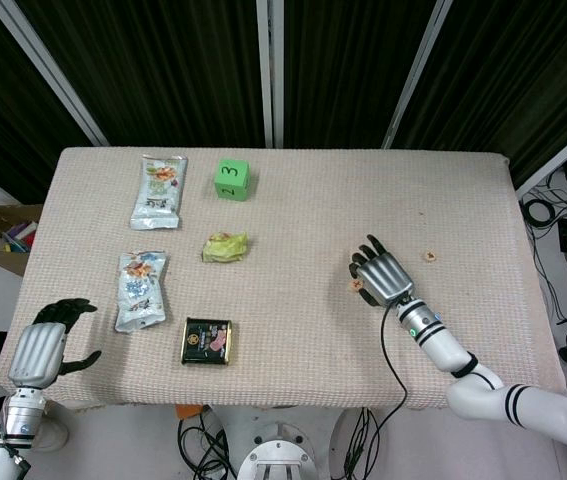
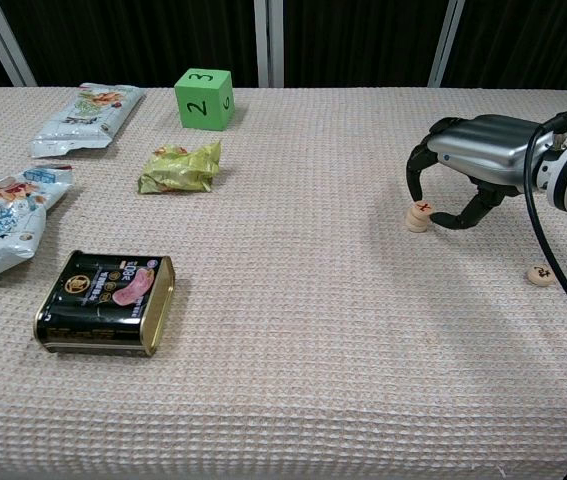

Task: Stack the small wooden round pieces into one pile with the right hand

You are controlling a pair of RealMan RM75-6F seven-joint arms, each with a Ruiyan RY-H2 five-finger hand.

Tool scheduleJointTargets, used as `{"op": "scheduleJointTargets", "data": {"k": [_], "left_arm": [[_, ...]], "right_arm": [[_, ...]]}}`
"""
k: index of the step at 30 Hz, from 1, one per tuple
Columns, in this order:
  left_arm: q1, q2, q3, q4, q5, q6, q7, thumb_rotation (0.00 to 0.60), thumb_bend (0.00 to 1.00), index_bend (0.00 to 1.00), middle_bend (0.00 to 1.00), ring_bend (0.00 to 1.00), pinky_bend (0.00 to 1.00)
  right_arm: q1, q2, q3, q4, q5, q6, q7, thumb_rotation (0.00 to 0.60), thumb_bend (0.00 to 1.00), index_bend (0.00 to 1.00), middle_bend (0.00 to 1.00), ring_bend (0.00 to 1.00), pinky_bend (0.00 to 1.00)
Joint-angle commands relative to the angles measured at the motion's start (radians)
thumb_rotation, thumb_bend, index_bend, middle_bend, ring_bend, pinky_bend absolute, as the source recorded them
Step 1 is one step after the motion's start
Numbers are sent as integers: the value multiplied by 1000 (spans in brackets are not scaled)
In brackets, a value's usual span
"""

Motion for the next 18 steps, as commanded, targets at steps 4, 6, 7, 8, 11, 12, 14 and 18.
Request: {"op": "scheduleJointTargets", "data": {"k": [4,6,7,8,11,12,14,18], "left_arm": [[1,-1,-1,1,0,1,-2,600,146,296,211,156,192],[1,-1,-1,2,-1,0,-3,600,146,296,211,156,192],[0,-1,-1,2,-1,0,-4,600,146,296,211,156,192],[0,-1,-1,3,-1,-1,-4,600,146,296,211,156,192],[0,-1,-1,4,-3,-3,-5,600,146,296,211,156,192],[0,-1,-1,4,-3,-3,-5,600,146,296,211,156,192],[1,-1,-1,5,-4,-3,-7,600,146,296,211,156,192],[2,-1,-1,9,-4,-2,-11,600,146,296,211,156,192]], "right_arm": [[1,-1,1,0,0,2,1,600,319,427,282,126,70],[2,-1,2,-1,2,2,1,600,312,422,282,125,70],[2,-1,2,-1,3,1,0,600,307,419,282,125,70],[2,-1,1,-1,4,1,-1,600,305,418,281,125,70],[1,1,-1,-4,6,2,-5,600,303,410,280,125,70],[-1,3,-1,-6,6,5,-5,600,302,405,279,125,70],[-8,15,0,-15,4,21,-2,600,300,393,276,125,70],[-40,65,12,-30,28,61,8,600,293,387,275,125,70]]}}
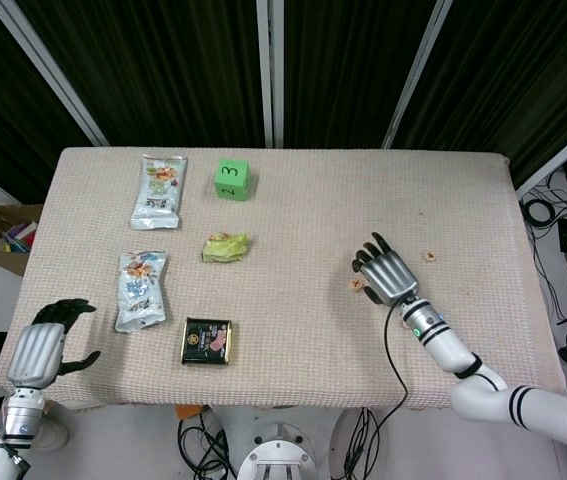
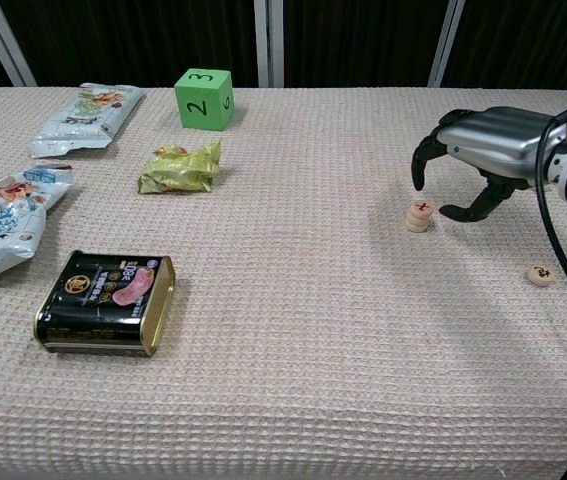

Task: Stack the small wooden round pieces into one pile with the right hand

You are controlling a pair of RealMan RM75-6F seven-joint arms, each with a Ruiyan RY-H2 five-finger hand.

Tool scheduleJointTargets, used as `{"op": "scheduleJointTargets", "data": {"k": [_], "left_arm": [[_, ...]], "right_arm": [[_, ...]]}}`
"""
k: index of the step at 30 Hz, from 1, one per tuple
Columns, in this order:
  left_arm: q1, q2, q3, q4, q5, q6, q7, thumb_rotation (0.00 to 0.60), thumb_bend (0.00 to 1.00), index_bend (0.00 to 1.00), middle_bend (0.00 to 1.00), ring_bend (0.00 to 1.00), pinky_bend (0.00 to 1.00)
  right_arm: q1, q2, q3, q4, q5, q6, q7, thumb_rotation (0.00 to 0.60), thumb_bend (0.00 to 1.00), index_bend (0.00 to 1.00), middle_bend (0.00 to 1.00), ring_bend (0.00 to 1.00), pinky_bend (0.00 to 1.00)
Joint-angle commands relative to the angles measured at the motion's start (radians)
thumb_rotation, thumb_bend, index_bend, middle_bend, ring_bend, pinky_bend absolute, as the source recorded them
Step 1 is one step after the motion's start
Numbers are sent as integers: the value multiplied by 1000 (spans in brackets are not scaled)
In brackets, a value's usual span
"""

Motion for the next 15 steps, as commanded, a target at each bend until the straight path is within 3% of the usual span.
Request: {"op": "scheduleJointTargets", "data": {"k": [1,7,15], "left_arm": [[0,-1,0,2,-1,-1,-1,600,146,296,211,156,192],[-5,-3,-1,-2,2,-6,4,600,146,296,211,156,192],[-5,1,0,-16,-2,-9,21,600,146,296,211,156,192]], "right_arm": [[-32,47,12,-9,32,32,10,600,292,387,275,125,70],[-72,82,28,86,159,-2,32,600,292,387,270,120,70],[-80,13,27,275,243,-94,66,600,293,386,268,117,70]]}}
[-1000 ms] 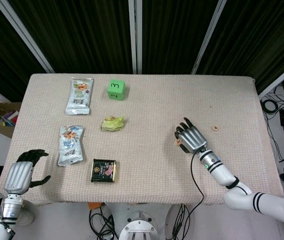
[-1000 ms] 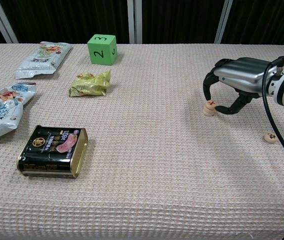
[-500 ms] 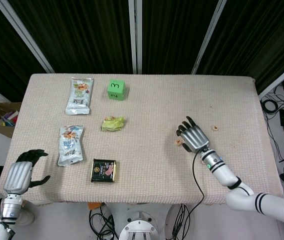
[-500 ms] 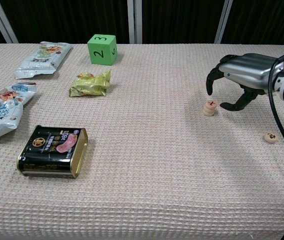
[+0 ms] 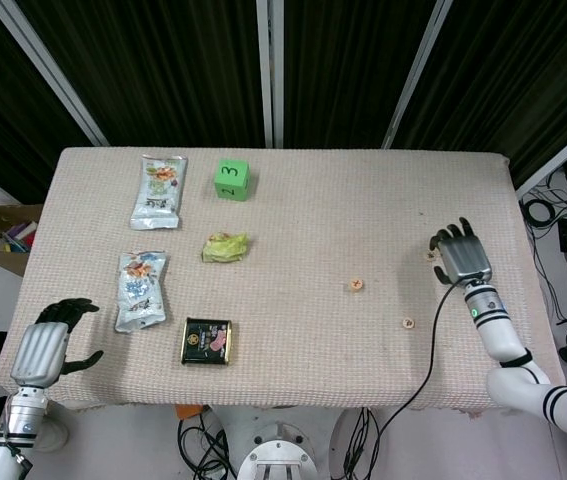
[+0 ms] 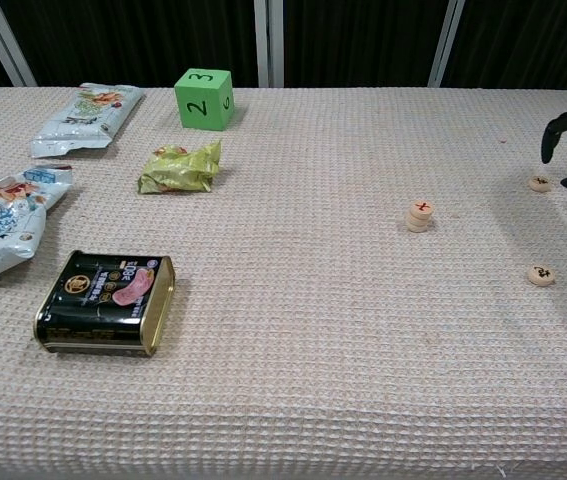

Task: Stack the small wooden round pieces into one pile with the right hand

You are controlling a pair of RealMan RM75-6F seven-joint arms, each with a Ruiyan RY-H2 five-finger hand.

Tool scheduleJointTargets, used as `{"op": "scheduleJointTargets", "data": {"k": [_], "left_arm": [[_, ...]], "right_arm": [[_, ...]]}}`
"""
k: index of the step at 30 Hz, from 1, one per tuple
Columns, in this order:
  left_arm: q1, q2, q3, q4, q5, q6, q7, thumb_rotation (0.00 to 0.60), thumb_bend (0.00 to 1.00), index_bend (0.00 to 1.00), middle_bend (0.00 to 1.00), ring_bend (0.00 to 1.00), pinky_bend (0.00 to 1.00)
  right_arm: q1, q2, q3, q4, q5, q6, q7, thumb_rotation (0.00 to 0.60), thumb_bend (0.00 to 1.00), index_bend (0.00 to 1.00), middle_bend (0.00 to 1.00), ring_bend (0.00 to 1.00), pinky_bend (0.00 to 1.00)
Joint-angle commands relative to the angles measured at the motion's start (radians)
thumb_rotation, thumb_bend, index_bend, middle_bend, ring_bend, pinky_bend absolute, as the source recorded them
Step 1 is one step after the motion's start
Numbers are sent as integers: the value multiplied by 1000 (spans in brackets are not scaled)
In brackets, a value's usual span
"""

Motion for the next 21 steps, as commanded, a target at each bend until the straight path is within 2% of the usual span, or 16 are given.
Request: {"op": "scheduleJointTargets", "data": {"k": [1,11,21], "left_arm": [[1,2,0,-4,-2,0,3,600,146,296,211,156,192],[-1,4,-3,-14,-12,-5,15,600,146,296,211,156,192],[4,4,-1,-8,-19,-5,9,600,145,296,211,156,192]], "right_arm": [[-5,-42,2,85,31,-45,20,600,294,386,268,117,70],[36,-105,21,201,26,-110,37,600,293,385,268,117,70],[58,-134,28,221,0,-121,43,600,296,386,268,117,70]]}}
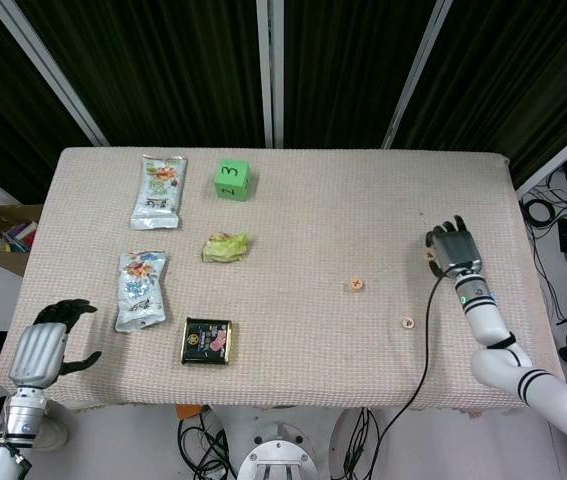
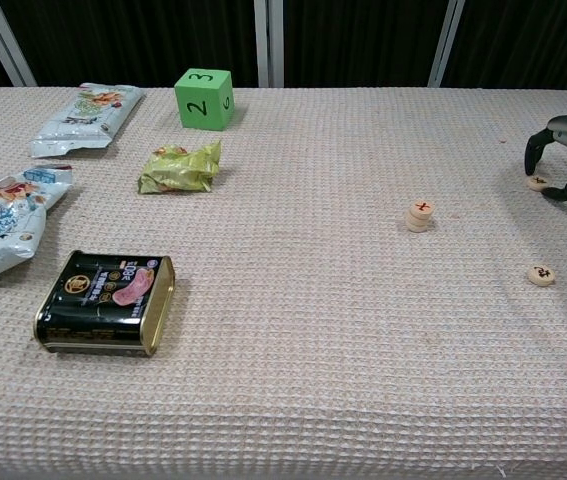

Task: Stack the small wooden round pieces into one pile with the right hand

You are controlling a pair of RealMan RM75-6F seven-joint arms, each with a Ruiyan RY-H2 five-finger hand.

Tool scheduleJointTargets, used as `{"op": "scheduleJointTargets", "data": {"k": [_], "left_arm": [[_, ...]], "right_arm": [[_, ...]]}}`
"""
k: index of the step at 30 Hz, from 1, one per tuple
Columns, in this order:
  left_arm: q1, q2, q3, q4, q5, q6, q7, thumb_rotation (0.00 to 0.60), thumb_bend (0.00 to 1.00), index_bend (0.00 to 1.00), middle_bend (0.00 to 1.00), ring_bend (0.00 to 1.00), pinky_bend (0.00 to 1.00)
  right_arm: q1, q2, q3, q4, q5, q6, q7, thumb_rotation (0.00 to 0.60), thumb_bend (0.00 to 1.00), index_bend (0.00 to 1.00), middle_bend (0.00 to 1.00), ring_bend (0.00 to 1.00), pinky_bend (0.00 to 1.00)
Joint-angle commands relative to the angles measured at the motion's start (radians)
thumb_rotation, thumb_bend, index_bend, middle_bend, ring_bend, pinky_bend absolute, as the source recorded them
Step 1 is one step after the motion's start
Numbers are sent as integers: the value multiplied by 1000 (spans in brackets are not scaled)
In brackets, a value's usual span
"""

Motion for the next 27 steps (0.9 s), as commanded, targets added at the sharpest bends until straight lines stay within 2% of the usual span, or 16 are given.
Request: {"op": "scheduleJointTargets", "data": {"k": [1,9,15,18,23,27], "left_arm": [[1,-1,1,2,-1,-1,-3,600,145,296,211,156,192],[2,-5,3,11,2,-1,-10,600,146,296,211,156,192],[5,-5,5,13,4,2,-16,600,146,296,211,156,192],[5,-5,4,15,5,2,-17,600,146,296,211,156,192],[3,-6,3,13,11,5,-16,600,146,296,211,156,192],[6,-5,5,11,16,11,-15,600,146,296,211,156,192]], "right_arm": [[-1,0,-1,-5,-6,3,1,600,296,386,269,117,69],[-7,-1,0,-4,-21,16,13,600,336,460,290,117,70],[-20,14,1,-35,-55,70,19,600,381,524,315,117,70],[-30,51,-1,-107,-92,115,26,600,381,525,315,117,70],[-34,128,-17,-299,-199,192,35,600,380,526,315,117,70],[-21,154,-34,-411,-265,211,17,600,380,529,315,117,70]]}}
